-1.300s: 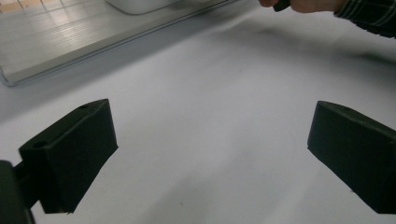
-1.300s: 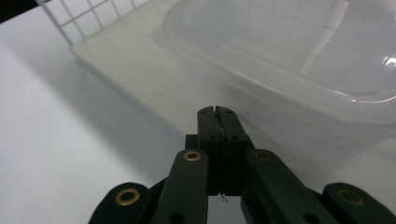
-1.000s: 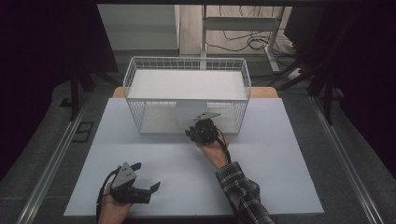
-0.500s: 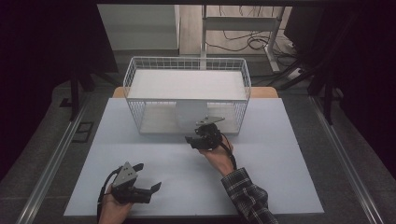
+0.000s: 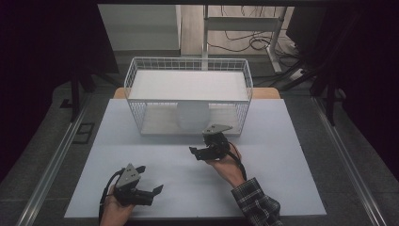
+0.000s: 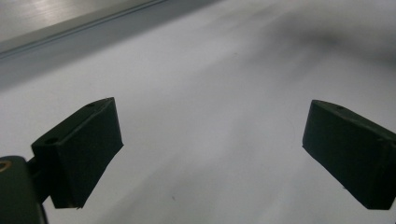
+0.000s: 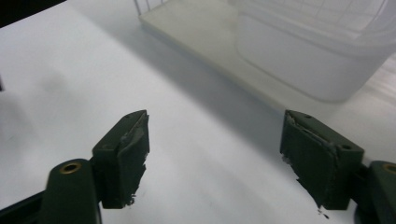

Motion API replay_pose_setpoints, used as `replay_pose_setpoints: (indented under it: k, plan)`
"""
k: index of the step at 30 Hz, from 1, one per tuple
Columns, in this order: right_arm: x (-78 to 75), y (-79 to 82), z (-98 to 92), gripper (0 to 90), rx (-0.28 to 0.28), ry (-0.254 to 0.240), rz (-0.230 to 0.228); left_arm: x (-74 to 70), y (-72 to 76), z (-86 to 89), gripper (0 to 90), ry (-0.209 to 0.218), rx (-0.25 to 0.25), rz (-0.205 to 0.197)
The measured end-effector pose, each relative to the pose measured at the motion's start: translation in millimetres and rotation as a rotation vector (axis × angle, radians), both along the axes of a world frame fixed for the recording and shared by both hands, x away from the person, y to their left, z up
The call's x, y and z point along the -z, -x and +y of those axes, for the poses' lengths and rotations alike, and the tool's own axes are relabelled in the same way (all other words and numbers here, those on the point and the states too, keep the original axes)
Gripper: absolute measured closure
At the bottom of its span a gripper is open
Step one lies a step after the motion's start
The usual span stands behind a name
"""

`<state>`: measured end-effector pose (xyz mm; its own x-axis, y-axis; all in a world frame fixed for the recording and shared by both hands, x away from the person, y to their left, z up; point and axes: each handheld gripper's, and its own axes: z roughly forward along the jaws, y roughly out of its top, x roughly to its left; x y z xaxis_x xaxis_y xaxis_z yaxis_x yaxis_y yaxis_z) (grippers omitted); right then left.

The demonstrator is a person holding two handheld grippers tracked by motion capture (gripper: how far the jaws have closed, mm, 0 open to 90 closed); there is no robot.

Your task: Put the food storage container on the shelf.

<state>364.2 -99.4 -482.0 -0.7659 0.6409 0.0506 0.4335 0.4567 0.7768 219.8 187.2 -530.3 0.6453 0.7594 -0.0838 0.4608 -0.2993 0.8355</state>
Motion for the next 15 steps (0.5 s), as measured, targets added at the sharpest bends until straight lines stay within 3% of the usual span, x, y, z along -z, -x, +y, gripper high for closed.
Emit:
replay_pose_setpoints:
  k: [8,15]
  plan:
    - [2.2,16.5,-17.9,14.0,-0.007,-0.009,0.022,1.9,-1.7,-0.8,2.0,0.010,-0.016,0.039]
    - [4.0,28.6,-34.4,6.8,0.007,-0.008,0.037,2.5,-1.8,-1.8,1.7,0.002,-0.007,0.044]
